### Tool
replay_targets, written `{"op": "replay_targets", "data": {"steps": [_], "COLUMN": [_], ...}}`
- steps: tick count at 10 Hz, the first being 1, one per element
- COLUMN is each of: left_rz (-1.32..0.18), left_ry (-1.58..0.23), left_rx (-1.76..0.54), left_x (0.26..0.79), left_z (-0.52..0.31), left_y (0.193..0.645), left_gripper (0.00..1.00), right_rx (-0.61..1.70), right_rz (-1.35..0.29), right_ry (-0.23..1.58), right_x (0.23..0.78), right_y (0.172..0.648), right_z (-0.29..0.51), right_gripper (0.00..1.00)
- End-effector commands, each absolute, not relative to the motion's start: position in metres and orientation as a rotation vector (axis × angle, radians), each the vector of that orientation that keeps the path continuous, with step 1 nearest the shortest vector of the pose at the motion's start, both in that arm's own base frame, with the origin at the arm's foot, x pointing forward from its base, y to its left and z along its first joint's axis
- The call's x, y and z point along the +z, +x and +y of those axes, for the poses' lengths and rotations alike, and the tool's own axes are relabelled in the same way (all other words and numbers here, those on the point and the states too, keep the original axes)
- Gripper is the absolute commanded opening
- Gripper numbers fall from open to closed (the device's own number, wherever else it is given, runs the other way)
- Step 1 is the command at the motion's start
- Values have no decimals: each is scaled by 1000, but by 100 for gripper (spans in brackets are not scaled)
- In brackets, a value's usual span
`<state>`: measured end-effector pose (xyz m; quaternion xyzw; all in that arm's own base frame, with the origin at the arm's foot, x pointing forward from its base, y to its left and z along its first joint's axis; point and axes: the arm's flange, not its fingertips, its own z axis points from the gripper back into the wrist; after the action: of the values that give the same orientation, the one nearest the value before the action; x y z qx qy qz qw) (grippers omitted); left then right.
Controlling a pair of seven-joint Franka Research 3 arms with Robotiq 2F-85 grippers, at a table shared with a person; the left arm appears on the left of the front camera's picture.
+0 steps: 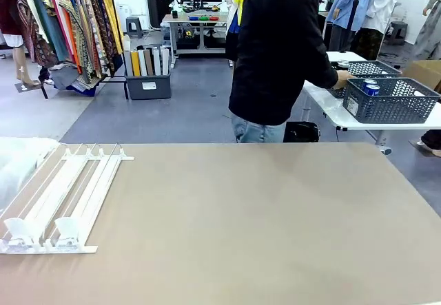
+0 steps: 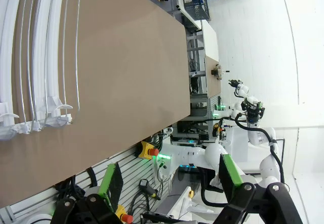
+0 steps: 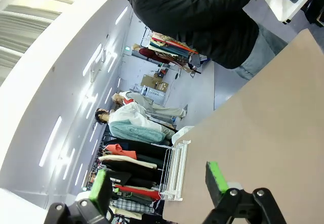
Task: Retrieve and store the cans from the dispenser.
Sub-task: Pick up one can from the Automatic Can Dispenser and place it in the middle of the table.
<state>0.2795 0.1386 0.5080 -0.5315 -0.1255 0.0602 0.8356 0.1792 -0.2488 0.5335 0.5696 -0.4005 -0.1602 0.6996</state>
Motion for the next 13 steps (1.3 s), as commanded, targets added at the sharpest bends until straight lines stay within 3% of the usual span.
{"op": "replay_targets", "data": {"steps": [1,13], "left_rz": [-269,-269], "left_ry": [-1128,-1128], "left_rx": [107,107], "left_x": [506,506], "left_z": [140,140], "left_y": [277,277], "left_gripper": [100,100], "right_rx": [-333,-333], "right_rz": [-925,-925], "right_ry": [1277,1277], "right_x": [536,536], "right_y": [182,182], "right_z": [-248,-248], "right_gripper": [100,100]}}
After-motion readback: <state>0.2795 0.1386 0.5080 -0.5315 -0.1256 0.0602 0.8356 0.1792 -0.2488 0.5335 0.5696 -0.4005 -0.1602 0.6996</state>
